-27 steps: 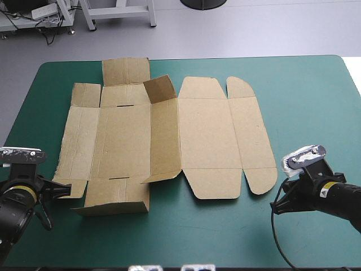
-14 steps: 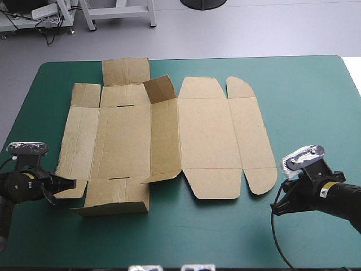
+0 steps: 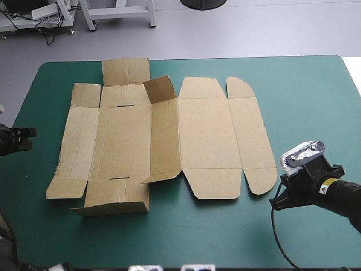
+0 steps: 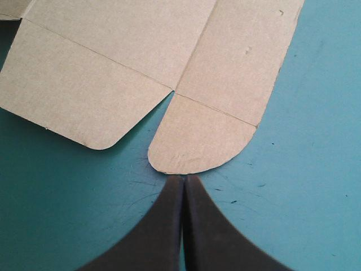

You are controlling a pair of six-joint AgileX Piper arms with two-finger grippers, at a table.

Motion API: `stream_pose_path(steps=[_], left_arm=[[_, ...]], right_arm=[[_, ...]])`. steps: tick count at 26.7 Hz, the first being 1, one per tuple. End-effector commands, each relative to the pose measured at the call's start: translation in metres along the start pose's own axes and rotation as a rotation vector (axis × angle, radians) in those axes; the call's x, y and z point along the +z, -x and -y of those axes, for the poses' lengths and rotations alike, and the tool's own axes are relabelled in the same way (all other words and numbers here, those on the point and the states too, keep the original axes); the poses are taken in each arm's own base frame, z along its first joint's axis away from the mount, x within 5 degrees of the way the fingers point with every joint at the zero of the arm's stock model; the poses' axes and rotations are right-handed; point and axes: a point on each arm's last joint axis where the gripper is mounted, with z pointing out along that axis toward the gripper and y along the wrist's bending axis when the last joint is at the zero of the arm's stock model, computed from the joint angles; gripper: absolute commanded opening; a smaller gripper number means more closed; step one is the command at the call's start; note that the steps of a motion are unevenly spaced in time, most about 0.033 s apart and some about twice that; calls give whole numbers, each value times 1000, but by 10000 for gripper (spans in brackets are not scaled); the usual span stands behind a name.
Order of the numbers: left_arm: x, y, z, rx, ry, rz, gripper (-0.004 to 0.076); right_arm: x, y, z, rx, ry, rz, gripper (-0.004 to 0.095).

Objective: Fold the box

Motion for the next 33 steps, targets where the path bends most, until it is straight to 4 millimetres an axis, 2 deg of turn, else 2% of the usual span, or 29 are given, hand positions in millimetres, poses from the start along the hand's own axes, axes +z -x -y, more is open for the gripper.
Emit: stream_pose_path(steps=[1, 3, 4, 5, 6, 7, 9, 15, 21, 24, 33], left_arm=[[-13, 0, 8, 13, -27, -18, 18], [-4, 1, 2, -24, -34, -45, 52], [4, 3, -1, -74, -64, -53, 130], [7, 4, -2, -95, -72, -56, 175], [12, 5, -1, -101, -89, -66, 309], [14, 6, 3, -89, -94, -70, 408], [16, 7, 6, -74, -92, -80, 481], [31, 8, 8, -87, -164, -92, 482], [79, -17, -7, -135, -235, -251, 482], [94, -24, -7, -149, -316, -261, 482], [98, -26, -2, -150, -381, -227, 480]], right_arm=[[-8, 11, 1, -16, -17, 86, -18], [-8, 11, 1, -14, -17, 93, -18], [-8, 12, 1, -14, -18, 95, -18], [-8, 12, 1, -14, -18, 95, -17], [-8, 12, 1, -14, -18, 95, -18], [-9, 12, 1, -14, -19, 97, -18], [-9, 12, 1, -13, -17, 97, -18], [-9, 12, 1, -18, -19, 101, -18], [-9, 13, 1, -18, -22, 110, -18], [-9, 13, 1, -17, -21, 113, -18], [-9, 14, 0, -4, -4, 120, -18]])
